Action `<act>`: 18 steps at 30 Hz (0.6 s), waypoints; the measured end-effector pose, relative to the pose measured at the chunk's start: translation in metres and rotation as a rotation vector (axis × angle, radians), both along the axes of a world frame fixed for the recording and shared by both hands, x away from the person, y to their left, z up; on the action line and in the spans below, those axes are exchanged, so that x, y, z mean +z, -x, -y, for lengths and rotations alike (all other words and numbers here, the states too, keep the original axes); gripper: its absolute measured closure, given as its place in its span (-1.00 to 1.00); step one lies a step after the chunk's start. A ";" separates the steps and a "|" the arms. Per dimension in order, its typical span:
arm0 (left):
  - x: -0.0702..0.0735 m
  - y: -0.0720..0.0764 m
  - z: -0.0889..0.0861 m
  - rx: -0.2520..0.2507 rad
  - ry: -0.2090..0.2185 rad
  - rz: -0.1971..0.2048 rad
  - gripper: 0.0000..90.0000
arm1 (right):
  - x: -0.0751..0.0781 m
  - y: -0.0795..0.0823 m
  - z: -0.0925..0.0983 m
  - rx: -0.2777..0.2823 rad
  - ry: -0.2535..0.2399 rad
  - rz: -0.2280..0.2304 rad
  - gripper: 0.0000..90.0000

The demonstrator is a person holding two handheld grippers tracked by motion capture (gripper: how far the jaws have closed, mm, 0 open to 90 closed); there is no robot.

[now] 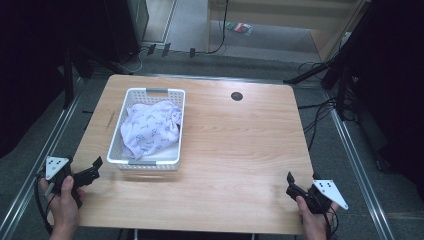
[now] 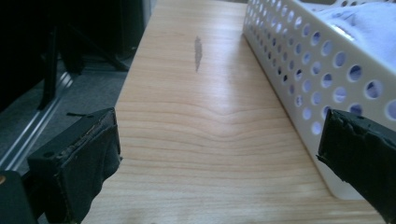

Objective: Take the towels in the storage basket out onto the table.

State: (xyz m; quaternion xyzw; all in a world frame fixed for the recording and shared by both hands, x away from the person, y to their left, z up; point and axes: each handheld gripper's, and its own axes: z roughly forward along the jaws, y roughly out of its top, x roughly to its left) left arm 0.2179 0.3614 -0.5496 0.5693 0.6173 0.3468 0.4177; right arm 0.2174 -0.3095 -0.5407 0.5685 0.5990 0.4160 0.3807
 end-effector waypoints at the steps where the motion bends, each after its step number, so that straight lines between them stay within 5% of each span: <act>1: 0.001 0.001 -0.001 -0.002 0.009 0.001 -1.00 | 0.000 0.001 -0.001 0.004 0.010 0.001 -0.71; 9: 0.013 0.005 -0.013 -0.021 0.063 0.026 -1.00 | -0.001 -0.002 -0.001 0.056 -0.018 -0.011 -0.72; 13: 0.025 0.007 -0.016 -0.058 0.096 0.043 -1.00 | -0.002 -0.001 -0.002 0.081 -0.011 0.000 -0.71; 14: 0.033 0.009 -0.016 -0.106 0.114 0.047 -1.00 | -0.002 0.000 -0.003 0.082 -0.011 -0.003 -0.73; 18: 0.047 0.010 -0.011 -0.117 0.086 0.032 -1.00 | -0.002 0.001 -0.005 0.073 0.005 0.003 -0.74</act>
